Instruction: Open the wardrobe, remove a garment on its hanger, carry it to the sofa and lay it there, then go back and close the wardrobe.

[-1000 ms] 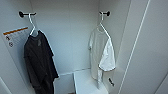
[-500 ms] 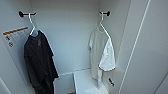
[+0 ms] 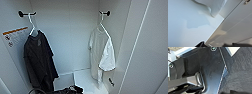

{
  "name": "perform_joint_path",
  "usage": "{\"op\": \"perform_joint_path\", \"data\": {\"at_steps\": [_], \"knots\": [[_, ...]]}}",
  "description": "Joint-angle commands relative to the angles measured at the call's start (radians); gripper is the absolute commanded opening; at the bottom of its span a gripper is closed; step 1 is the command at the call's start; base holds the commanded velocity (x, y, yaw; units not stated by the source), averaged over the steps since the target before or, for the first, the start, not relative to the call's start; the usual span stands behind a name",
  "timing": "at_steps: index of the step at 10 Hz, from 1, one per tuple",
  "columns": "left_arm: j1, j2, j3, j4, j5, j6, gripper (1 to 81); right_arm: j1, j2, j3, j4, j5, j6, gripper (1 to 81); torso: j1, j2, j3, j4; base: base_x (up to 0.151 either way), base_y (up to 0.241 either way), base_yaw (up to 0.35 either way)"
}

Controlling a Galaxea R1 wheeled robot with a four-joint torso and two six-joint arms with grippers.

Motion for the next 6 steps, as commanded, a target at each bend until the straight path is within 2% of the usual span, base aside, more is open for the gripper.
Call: {"op": "perform_joint_path", "data": {"at_steps": [1, 6], "knots": [[-0.253, -0.001, 0.032, -0.08, 0.03, -0.013, 81.1, 0.045, 0.004, 0.002, 0.01, -0.055, 0.002, 81.1, 0.0, 0.0, 0.0, 0.0, 0.0, 0.0, 0.0], [-0.466, 0.013, 0.032, -0.177, 0.052, -0.013, 81.1, 0.041, 0.016, 0.003, 0.01, -0.055, 0.002, 81.1, 0.0, 0.0, 0.0, 0.0, 0.0, 0.0, 0.0]]}}
